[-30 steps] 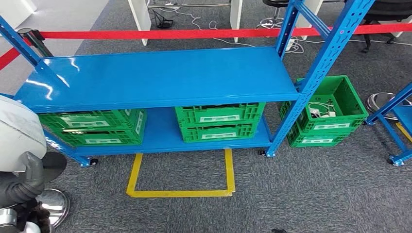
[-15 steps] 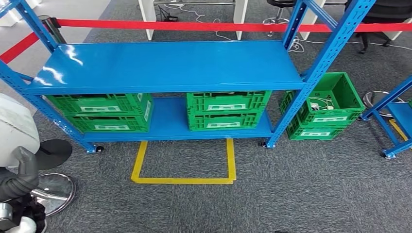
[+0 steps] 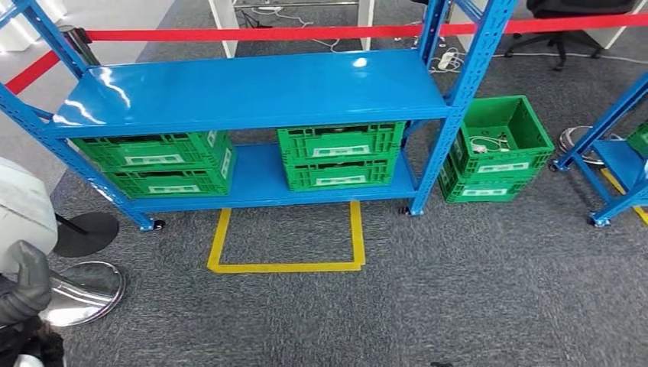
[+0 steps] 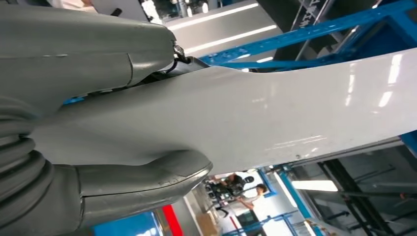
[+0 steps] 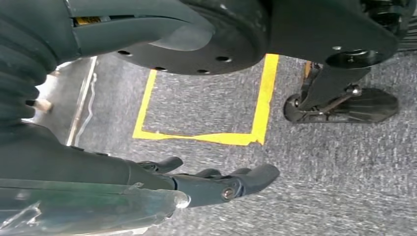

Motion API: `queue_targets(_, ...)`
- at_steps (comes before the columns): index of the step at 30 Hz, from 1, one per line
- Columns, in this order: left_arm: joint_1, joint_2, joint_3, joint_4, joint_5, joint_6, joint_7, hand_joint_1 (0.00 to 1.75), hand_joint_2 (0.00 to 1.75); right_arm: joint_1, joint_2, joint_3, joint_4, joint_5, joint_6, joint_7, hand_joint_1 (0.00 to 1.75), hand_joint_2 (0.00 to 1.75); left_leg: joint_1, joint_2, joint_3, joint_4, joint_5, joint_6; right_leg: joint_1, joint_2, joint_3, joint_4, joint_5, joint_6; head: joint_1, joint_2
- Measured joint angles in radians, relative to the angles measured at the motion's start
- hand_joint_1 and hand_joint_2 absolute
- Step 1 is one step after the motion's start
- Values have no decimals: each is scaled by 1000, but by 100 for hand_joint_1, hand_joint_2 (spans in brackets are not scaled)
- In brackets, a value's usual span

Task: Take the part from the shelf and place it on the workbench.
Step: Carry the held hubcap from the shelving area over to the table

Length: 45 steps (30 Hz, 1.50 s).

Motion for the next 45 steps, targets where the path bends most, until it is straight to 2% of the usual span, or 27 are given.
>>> queue_targets(1,3,0,5,-1,9,-12,-5,175,175,-1,0,0,0,2,0,-12,0,175,0,0,-12,70,-45,-3,1,-1,-14,1,13,-1,-2,0)
queue_targets(2,6,-1,9,-1,16,-23,-10,175,175,-2,0,0,0,3,0,-25,0,175,0,0,-18,128,-63,-5,1,-2,-29,4,25,-1,-2,0)
queue_targets(4,9,-1,14,-1,23,-41,-17,175,175,-4,0,0,0,4,-2,-49,0,175,0,0,8,159,-29,-5,2,-3,-63,11,45,2,-2,0)
queue_targets(6,9,-2,14,-1,24,-49,-22,175,175,-7,0,0,0,5,-2,-62,0,175,0,0,98,57,17,-1,2,-2,-91,20,61,8,-2,0)
queue_targets(8,4,-3,13,-1,24,-53,-26,175,175,-10,0,0,0,6,-2,-66,0,175,-1,0,203,-91,7,10,5,-1,-109,28,75,16,-1,0)
queue_targets(9,2,-4,13,-1,24,-54,-27,175,175,-11,0,0,0,7,-1,-63,0,175,-3,0,231,-138,-4,17,7,0,-114,30,83,20,-2,0)
queue_targets(10,0,-5,12,-1,24,-55,-28,175,175,-11,0,0,0,9,0,-56,0,175,-5,-1,241,-162,-9,25,7,0,-119,31,92,25,-1,0)
queue_targets(12,-1,-8,12,-1,24,-53,-28,175,175,-8,0,1,0,12,0,-37,0,175,-5,1,228,-164,3,41,4,0,-130,35,95,36,-2,0)
queue_targets(14,-1,-12,11,-1,24,-49,-28,175,175,-3,-1,1,0,14,-1,-18,0,175,-2,3,213,-166,19,56,3,1,-164,104,42,46,1,0)
queue_targets(16,1,-15,11,-1,25,-45,-28,175,175,-1,-2,1,0,17,-1,-4,0,175,-2,3,195,-164,34,61,1,2,-212,242,-42,54,5,0)
queue_targets(17,3,-17,11,-1,26,-44,-28,175,175,1,-3,0,0,18,0,0,0,175,-2,3,186,-163,41,61,1,2,-227,299,-69,56,5,0)
queue_targets(18,5,-18,11,0,26,-43,-28,175,175,2,-4,0,0,19,0,2,0,175,-2,3,178,-162,47,60,0,2,-225,321,-77,57,5,0)
queue_targets(19,7,-19,11,0,28,-43,-28,175,175,3,-4,0,0,22,0,4,0,175,-2,3,171,-160,51,58,-1,1,-201,303,-68,58,5,0)
queue_targets(21,11,-20,11,0,31,-42,-28,175,175,3,-6,1,0,30,0,5,0,175,-1,2,163,-155,57,52,-3,1,-107,170,-21,57,5,0)
queue_targets(23,13,-20,12,0,33,-41,-29,175,175,2,-6,5,0,37,1,3,0,175,-5,2,153,-145,60,44,-4,3,-32,49,2,53,4,0)
queue_targets(24,13,-20,13,0,33,-41,-30,175,175,2,-6,7,0,40,2,2,0,175,-8,2,148,-141,61,44,-5,4,-20,25,3,50,3,0)
queue_targets(26,15,-21,14,0,33,-43,-33,175,175,4,-5,10,0,45,2,-4,0,175,-11,2,136,-136,67,57,-7,5,-25,21,9,47,2,0)
queue_targets(29,16,-23,21,-1,35,-48,-37,175,175,4,-1,15,0,49,0,-21,0,175,-17,1,131,-146,81,74,-13,6,-32,11,23,54,1,0)
queue_targets(32,15,-27,31,-1,36,-55,-40,175,175,1,2,20,0,52,-4,-43,0,175,-5,2,166,-233,129,82,-7,7,-39,13,13,56,-2,0)
queue_targets(35,15,-33,37,-1,35,-60,-41,175,175,1,1,23,0,56,-8,-51,0,175,13,-1,169,-263,152,62,-12,8,-106,163,-76,74,1,0)
queue_targets(37,17,-37,38,-1,34,-63,-41,175,175,1,-2,24,0,59,-10,-53,0,175,27,-10,152,-249,154,42,-24,8,-131,228,-96,92,1,0)
queue_targets(38,17,-38,38,0,34,-64,-41,175,175,1,-3,24,0,60,-10,-53,0,175,37,-17,141,-237,153,30,-31,8,-116,206,-79,103,1,0)
queue_targets(40,17,-41,39,0,32,-64,-41,175,175,1,-4,25,0,61,-9,-53,0,175,57,-31,112,-196,145,1,-45,25,-54,104,-37,131,2,0)
queue_targets(41,17,-42,39,-1,31,-64,-41,175,175,1,-2,25,1,62,-8,-52,0,175,63,-39,97,-171,137,-14,-49,39,-34,69,-29,135,7,0)
queue_targets(42,16,-43,39,-1,29,-64,-41,175,175,2,-1,25,2,62,-6,-52,0,175,66,-46,84,-149,131,-26,-52,50,-28,60,-32,127,9,0)
queue_targets(43,16,-44,39,-1,28,-64,-41,175,175,3,1,25,2,62,-5,-50,0,175,64,-51,75,-136,128,-34,-50,56,-35,77,-41,110,9,0)
queue_targets(45,16,-45,39,-1,25,-64,-41,175,175,4,1,25,2,63,-4,-48,0,175,62,-56,67,-126,131,-44,-51,42,-46,97,-43,75,-3,0)
